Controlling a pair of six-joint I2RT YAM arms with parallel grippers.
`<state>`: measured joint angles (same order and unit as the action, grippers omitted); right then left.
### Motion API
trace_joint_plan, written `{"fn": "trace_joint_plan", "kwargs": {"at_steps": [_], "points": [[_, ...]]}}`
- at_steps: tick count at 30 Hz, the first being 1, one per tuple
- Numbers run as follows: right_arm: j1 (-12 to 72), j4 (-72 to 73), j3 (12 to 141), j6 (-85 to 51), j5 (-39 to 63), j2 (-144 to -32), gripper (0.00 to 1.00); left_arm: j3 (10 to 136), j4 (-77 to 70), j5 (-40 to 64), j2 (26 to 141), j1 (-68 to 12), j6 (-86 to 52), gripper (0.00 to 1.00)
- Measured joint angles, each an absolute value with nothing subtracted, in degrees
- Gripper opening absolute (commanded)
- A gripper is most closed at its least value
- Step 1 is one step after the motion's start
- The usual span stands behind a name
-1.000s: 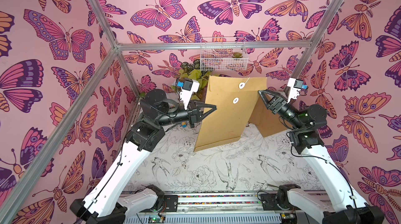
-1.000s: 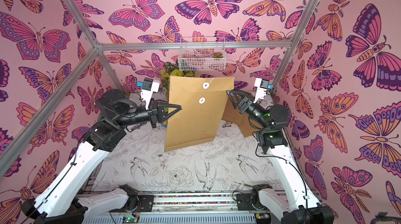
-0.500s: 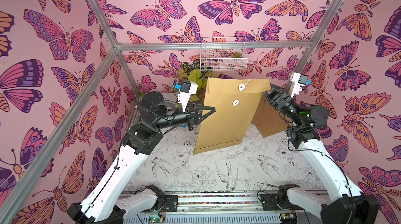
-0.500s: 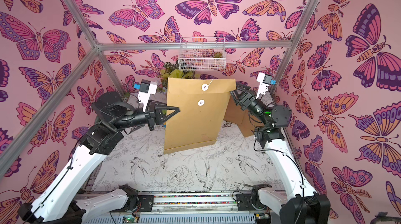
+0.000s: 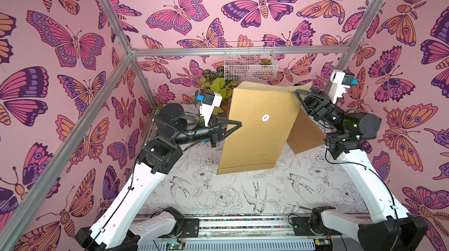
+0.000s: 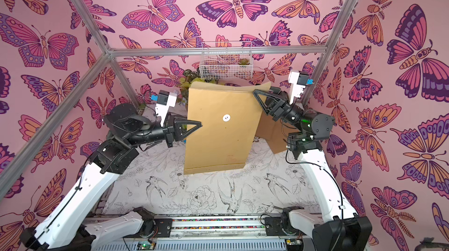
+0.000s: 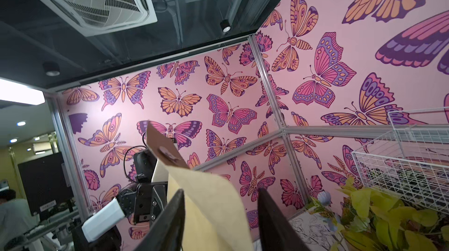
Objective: Open the file bag
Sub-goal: Place the file bag at the center of the board.
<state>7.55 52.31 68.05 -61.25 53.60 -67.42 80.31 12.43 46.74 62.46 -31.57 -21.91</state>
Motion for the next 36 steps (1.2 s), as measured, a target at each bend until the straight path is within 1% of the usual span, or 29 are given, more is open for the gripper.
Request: {"fn": "trace_joint_plan", "kwargs": {"at_steps": [3, 8, 11, 17, 20, 23, 33, 35, 36], "points": [[7.55, 52.31, 70.24, -61.63, 57.17, -68.82, 0.36, 80.31, 12.47, 46.81, 62.46, -31.57, -21.89, 0.01], [7.53, 50.7, 72.31, -61.32, 62.19, -70.17, 0.26, 80.31, 12.53, 46.96, 62.46, -31.57, -21.82, 0.01], [7.49, 47.66, 73.6, -59.66, 63.99, -70.22, 0.23, 80.31, 12.71, 46.94, 62.46, -31.57, -21.65, 0.01], [7.49, 39.55, 74.54, -53.67, 65.71, -69.12, 0.23, 80.31, 13.91, 46.72, 62.24, -31.57, -21.02, 0.01], [7.42, 35.62, 74.96, -50.83, 66.48, -68.82, 0.3, 80.31, 14.87, 46.39, 62.24, -31.57, -20.38, 0.01], [6.72, 33.06, 75.11, -48.95, 67.07, -68.66, 0.31, 80.31, 15.31, 46.04, 62.24, -31.57, -19.86, 0.01], [5.17, 29.28, 75.11, -45.98, 67.16, -67.57, 0.28, 80.31, 16.47, 45.34, 62.24, -31.57, -18.68, 0.01], [5.02, 29.1, 75.11, -45.78, 67.16, -67.37, 0.26, 80.31, 16.53, 45.19, 62.24, -31.57, -18.48, 0.01], [4.97, 29.08, 75.11, -45.65, 67.16, -67.29, 0.23, 80.31, 16.56, 45.17, 62.24, -31.57, -18.46, 0.01]]}}
